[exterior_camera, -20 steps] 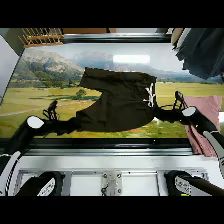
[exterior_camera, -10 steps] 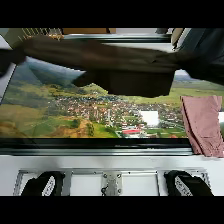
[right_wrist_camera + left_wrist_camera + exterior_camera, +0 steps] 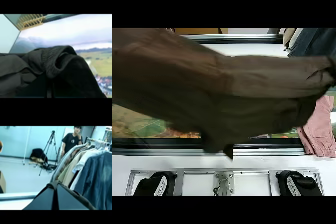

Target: Fold the clothes and pants, and hang the long-sleeved shirts on hangers.

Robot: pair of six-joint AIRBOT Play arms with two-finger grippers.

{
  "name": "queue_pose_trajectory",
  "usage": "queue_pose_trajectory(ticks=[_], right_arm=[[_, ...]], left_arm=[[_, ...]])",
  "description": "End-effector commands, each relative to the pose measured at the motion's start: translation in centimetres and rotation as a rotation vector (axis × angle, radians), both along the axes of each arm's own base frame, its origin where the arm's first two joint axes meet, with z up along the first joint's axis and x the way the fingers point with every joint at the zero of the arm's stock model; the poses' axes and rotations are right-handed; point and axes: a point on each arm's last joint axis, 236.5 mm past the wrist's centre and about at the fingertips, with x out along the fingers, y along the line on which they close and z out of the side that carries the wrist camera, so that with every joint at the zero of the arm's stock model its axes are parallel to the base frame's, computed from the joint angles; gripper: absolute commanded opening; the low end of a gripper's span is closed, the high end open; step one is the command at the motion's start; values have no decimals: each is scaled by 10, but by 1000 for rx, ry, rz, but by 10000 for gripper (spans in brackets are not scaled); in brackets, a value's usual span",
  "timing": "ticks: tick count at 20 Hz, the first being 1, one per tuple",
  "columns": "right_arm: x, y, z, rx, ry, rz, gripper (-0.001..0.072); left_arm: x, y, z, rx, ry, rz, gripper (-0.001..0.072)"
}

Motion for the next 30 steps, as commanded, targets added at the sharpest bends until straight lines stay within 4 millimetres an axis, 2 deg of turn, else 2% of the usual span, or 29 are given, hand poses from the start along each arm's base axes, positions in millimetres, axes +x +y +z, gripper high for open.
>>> queue_pose_trajectory(ticks=[1,2,4,5,7,9,11,13,15,18,20,22,25,30], right_arm=[[-1,3,-33,29,185,10,20],[11,2,-46,30,235,12,20],[44,-2,-86,34,368,18,20],[61,-3,-109,36,444,22,20],[97,-7,-163,23,593,45,20],[134,-14,-215,7,714,50,20],[174,-20,-257,5,752,44,20],[205,-26,-284,1,740,26,20],[229,-35,-300,-13,714,-7,20],[243,-50,-308,-72,681,-49,20],[238,-61,-308,-131,680,-66,20],[226,-69,-303,-194,689,-66,20],[196,-82,-308,-306,728,-45,20],[128,-95,-359,-382,870,-51,20]], left_arm=[[75,11,-33,-12,156,-5,2],[109,17,-54,-24,232,-6,3],[180,28,-110,-54,398,-10,3],[211,29,-139,-64,475,-19,2],[267,19,-203,-79,624,-60,2],[307,-3,-260,-84,732,-100,3],[336,-20,-305,-93,800,-119,2],[357,-33,-337,-97,844,-130,3],[368,-45,-351,-80,870,-159,2],[374,-54,-352,-49,887,-198,3],[368,-53,-349,-45,909,-202,2],[353,-49,-352,-13,941,-189,2],[307,-43,-391,127,1044,-129,2],[205,-70,-493,186,1243,-170,3]])
